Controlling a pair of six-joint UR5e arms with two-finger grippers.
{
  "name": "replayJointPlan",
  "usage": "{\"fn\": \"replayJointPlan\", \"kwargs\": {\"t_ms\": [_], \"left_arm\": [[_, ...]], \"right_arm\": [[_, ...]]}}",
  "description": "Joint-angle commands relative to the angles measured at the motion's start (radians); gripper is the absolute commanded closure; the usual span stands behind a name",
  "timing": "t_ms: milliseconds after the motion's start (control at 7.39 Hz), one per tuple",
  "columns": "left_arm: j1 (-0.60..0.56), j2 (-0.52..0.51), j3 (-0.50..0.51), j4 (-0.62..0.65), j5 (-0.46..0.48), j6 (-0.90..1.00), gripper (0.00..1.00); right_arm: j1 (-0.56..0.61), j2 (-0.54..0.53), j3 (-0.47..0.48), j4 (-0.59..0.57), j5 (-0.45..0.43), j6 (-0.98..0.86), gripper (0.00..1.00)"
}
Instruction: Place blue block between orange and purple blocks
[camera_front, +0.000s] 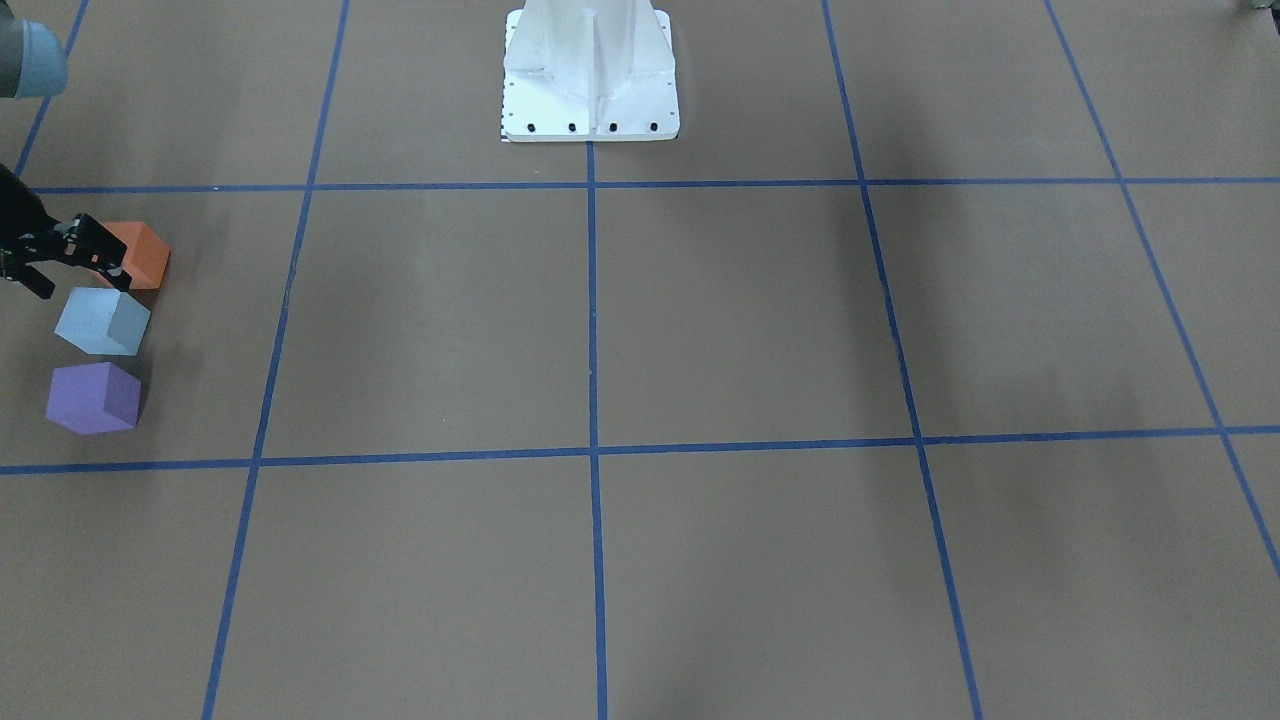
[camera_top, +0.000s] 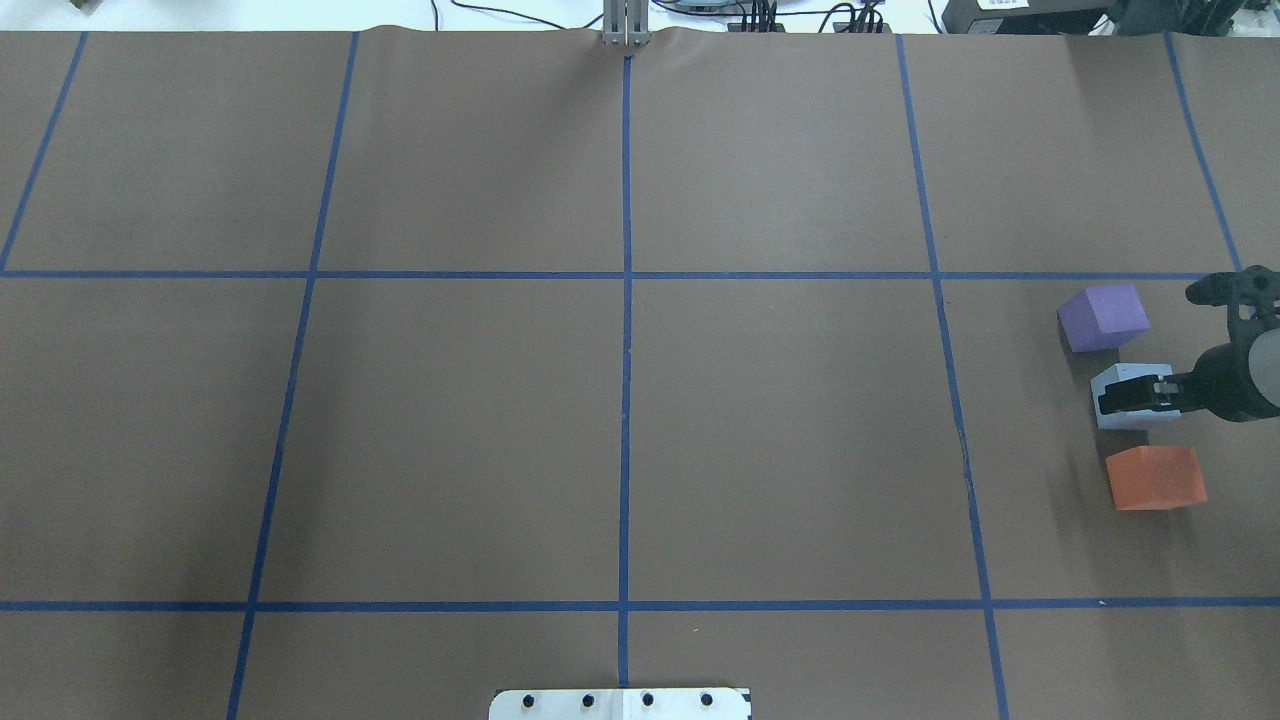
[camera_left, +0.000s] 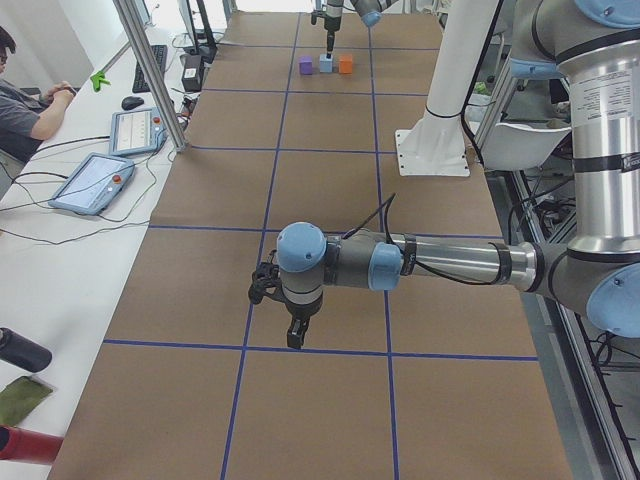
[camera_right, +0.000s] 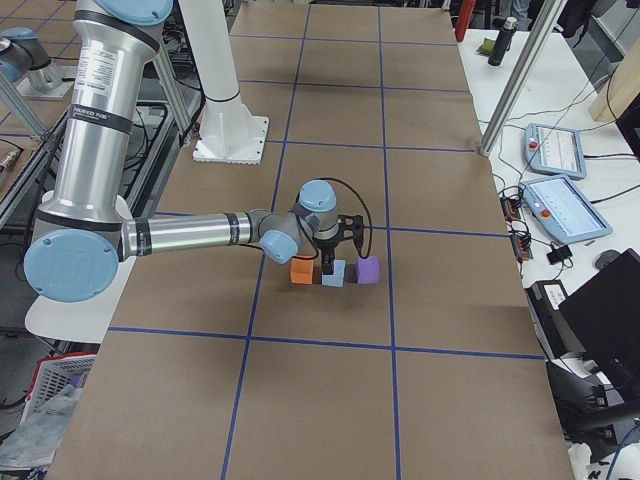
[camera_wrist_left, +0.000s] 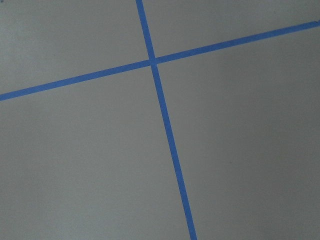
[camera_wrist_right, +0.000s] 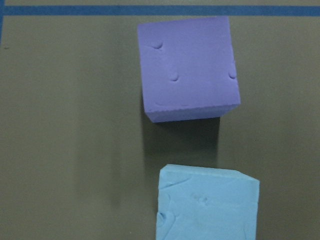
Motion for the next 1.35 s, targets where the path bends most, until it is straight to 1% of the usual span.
{"fn": "replayJointPlan", "kwargs": {"t_ms": [0,135,271,406,541,677,812,1218], "left_arm": [[0.000,0.000,-0.002,0.000,-0.001,-0.012,0.00],[0.000,0.000,-0.008,0.002,0.001,-0.014,0.00],[0.000,0.000,-0.010,0.002,0.001,-0.014,0.00],[0.000,0.000,-0.011,0.000,0.001,-0.014,0.00],[0.000,0.000,-0.010,0.002,0.001,-0.014,0.00],[0.000,0.001,-0.013,0.002,0.001,-0.014,0.00],[0.000,0.001,-0.014,0.005,0.004,-0.014,0.00],[0.000,0.001,-0.013,0.012,0.009,-0.014,0.00]], "right_arm": [[0.194,-0.031,0.003,-0.127,0.083,-0.308,0.01],[0.294,-0.034,0.005,-0.214,0.125,-0.459,0.01],[0.380,-0.033,0.040,-0.355,0.133,-0.620,0.01],[0.470,-0.016,0.093,-0.561,0.132,-0.802,0.01],[0.558,0.030,0.103,-0.733,0.127,-0.951,0.01],[0.562,0.006,0.092,-0.746,0.111,-0.980,0.01],[0.562,-0.002,0.092,-0.746,0.117,-0.974,0.01],[0.560,-0.002,0.091,-0.747,0.118,-0.968,0.01]]}}
